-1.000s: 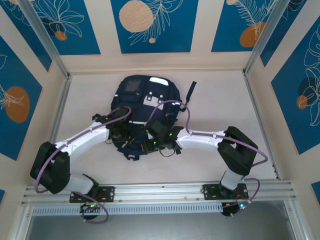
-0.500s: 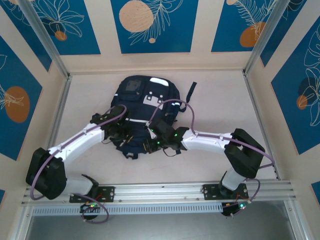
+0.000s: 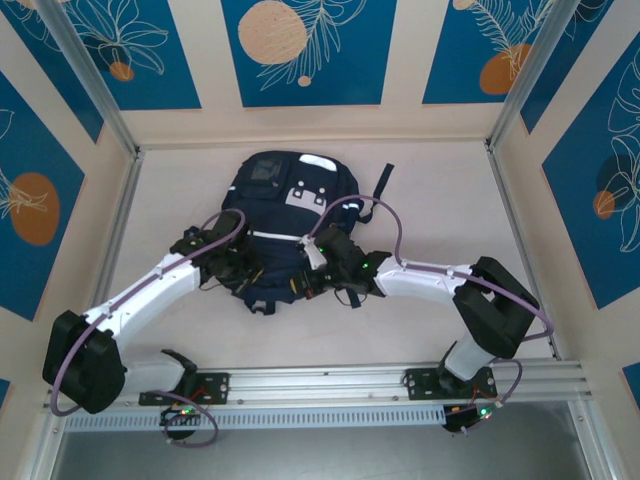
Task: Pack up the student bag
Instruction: Zip the student bag at the center of the table.
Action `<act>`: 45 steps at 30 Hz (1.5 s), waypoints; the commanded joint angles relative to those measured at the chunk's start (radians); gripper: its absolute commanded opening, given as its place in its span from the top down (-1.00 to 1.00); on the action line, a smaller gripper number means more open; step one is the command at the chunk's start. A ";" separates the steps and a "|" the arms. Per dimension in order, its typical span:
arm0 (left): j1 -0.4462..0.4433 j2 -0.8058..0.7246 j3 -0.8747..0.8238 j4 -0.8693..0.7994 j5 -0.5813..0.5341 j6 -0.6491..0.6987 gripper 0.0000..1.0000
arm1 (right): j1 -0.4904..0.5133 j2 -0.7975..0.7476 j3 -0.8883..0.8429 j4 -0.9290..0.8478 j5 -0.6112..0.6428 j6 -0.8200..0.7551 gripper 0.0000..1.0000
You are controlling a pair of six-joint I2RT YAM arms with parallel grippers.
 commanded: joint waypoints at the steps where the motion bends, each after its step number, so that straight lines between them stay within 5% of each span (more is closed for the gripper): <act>1: 0.060 -0.021 -0.015 -0.164 -0.148 0.049 1.00 | -0.060 -0.028 0.037 -0.261 0.038 -0.075 1.00; 6: 0.059 0.019 -0.004 -0.159 -0.141 0.081 1.00 | -0.061 -0.024 0.167 -0.496 -0.050 -0.167 1.00; 12: 0.060 0.021 0.003 -0.169 -0.156 0.104 1.00 | -0.087 -0.009 0.213 -0.580 -0.050 -0.190 1.00; 24: 0.067 -0.044 -0.008 -0.204 -0.160 0.117 1.00 | -0.235 -0.032 -0.041 -0.239 0.072 -0.053 1.00; 39: 0.062 -0.047 -0.054 -0.138 -0.057 0.175 1.00 | -0.416 -0.062 -0.113 -0.080 0.258 0.007 1.00; 40: 0.056 -0.046 -0.064 -0.088 -0.019 0.197 1.00 | -0.414 -0.066 -0.104 -0.091 0.254 0.005 0.87; 42: 0.013 -0.024 -0.076 0.052 0.093 0.273 1.00 | -0.399 -0.103 -0.098 -0.113 0.247 -0.013 0.28; 45: -0.132 0.051 -0.010 0.167 0.190 0.407 0.95 | -0.389 -0.216 -0.141 -0.106 0.289 -0.041 -0.12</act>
